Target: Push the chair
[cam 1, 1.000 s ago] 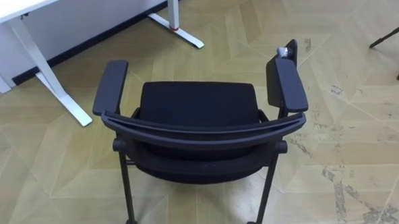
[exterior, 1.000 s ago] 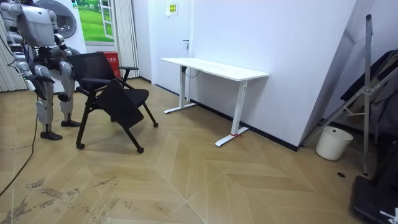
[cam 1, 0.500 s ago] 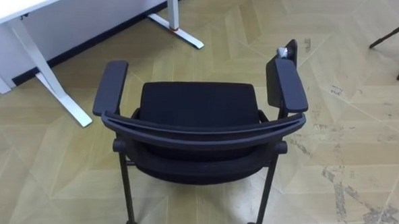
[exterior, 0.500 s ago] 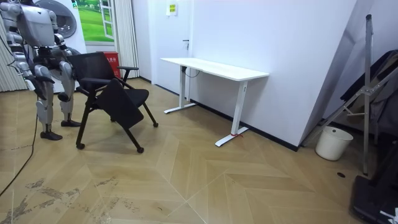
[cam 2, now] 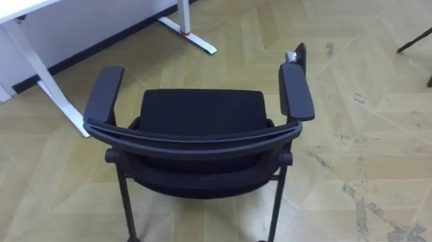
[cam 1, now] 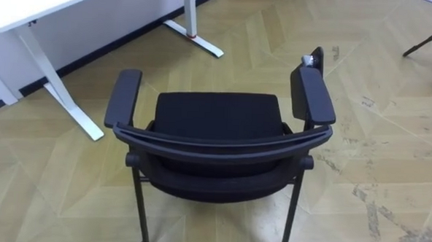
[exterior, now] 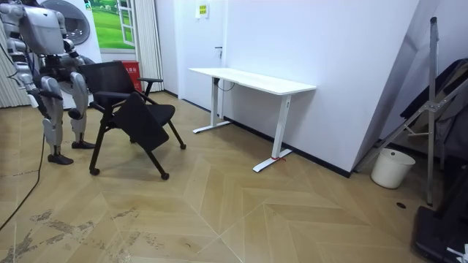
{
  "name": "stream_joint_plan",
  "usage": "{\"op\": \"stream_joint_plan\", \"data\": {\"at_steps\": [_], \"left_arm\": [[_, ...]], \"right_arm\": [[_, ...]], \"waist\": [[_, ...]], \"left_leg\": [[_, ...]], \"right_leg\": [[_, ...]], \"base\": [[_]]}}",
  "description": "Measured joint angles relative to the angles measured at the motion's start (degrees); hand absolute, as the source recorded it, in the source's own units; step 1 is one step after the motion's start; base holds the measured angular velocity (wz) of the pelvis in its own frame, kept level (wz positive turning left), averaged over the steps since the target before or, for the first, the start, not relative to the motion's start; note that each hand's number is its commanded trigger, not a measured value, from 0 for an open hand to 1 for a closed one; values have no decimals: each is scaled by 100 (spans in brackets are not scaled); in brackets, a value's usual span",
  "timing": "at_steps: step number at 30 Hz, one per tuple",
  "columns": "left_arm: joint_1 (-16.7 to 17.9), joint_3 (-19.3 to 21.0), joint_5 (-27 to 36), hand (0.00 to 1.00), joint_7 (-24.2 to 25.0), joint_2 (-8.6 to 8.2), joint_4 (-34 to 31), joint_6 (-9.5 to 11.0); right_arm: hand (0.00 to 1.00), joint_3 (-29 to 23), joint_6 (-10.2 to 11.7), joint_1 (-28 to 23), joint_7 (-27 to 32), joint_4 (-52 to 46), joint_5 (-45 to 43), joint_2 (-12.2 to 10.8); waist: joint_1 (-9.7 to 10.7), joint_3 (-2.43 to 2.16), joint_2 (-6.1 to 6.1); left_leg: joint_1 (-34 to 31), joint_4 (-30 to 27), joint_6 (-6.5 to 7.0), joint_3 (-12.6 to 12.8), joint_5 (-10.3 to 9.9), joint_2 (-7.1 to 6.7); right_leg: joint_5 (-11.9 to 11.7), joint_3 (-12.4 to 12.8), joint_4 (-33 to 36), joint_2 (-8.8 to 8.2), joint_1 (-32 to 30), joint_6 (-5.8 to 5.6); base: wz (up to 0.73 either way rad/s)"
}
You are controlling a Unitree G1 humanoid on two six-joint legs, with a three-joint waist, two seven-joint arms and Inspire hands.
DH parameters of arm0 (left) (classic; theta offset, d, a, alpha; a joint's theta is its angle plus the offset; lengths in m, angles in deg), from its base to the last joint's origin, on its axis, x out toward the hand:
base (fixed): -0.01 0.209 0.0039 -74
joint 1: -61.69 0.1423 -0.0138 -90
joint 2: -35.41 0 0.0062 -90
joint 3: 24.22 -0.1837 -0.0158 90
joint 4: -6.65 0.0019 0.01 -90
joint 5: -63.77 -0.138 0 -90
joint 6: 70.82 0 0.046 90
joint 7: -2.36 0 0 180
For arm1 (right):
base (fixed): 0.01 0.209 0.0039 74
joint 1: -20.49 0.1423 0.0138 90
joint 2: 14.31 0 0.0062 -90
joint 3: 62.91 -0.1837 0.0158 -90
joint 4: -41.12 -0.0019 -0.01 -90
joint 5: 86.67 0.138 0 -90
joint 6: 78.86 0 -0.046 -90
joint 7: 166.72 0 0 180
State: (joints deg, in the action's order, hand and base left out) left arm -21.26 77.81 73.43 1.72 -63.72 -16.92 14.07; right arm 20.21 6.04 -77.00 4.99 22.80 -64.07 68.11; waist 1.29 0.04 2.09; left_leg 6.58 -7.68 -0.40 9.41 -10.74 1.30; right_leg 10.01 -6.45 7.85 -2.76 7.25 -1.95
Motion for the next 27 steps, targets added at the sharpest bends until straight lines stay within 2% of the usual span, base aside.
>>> {"op": "stream_joint_plan", "data": {"at_steps": [3,4,5,6,8,11,15,18,22,27], "left_arm": [[-47,339,-390,0,-182,194,-189,-176],[-105,421,-579,0,-276,322,-302,-228],[-158,532,-643,0,-361,456,-418,-236],[-195,552,-666,0,-402,525,-454,-235],[-327,605,-819,0,-581,775,-651,-224],[-416,670,-1218,0,-807,803,-1539,-197],[-722,498,-1721,0,-995,817,-1691,-171],[-740,255,-2237,0,-1005,813,-2381,-214],[-757,81,-3058,0,-999,816,-3375,-219],[-879,-177,-4222,0,-996,817,-4111,-223]], "right_arm": [[0,-238,-6,-26,1,-32,-236,122],[0,-332,-6,-47,3,-43,-304,167],[0,-357,-9,-47,1,-42,-342,235],[0,-360,-9,-43,1,-44,-384,271],[0,-391,-5,-33,2,-41,-487,322],[0,-432,-13,-13,5,-39,-518,311],[0,-396,0,28,14,-28,-477,312],[0,-322,-1,74,86,-35,-490,299],[0,-319,19,120,175,-32,-502,284],[0,-294,27,183,190,-58,-548,285]], "waist": [[-7,-7,118],[-14,-7,136],[-14,22,130],[-13,27,161],[41,27,211],[34,23,216],[67,-1,247],[137,3,238],[178,-11,157],[324,-14,177]], "left_leg": [[3,-4,0,-13,0,0],[7,-8,0,-24,0,0],[12,-10,0,-23,1,0],[6,-10,0,-22,1,0],[-5,-20,1,-26,1,-5],[-107,-85,2,-25,0,-5],[-82,-86,2,-20,0,-6],[-124,-96,2,-26,0,-6],[-109,-96,1,-24,0,-6],[-205,-98,1,-85,-1,-5]], "right_leg": [[0,-14,4,-1,4,0],[0,-17,4,-1,20,0],[0,-14,6,-1,30,0],[0,-12,11,-1,37,0],[8,-9,13,-4,26,11],[21,3,14,-4,-63,31],[21,0,10,-6,-45,32],[21,-10,6,-6,-82,32],[21,-6,2,-11,-67,32],[20,-75,5,-10,-102,32]], "base": [[1],[0],[0],[0],[0],[0],[0],[0],[0],[5]]}}
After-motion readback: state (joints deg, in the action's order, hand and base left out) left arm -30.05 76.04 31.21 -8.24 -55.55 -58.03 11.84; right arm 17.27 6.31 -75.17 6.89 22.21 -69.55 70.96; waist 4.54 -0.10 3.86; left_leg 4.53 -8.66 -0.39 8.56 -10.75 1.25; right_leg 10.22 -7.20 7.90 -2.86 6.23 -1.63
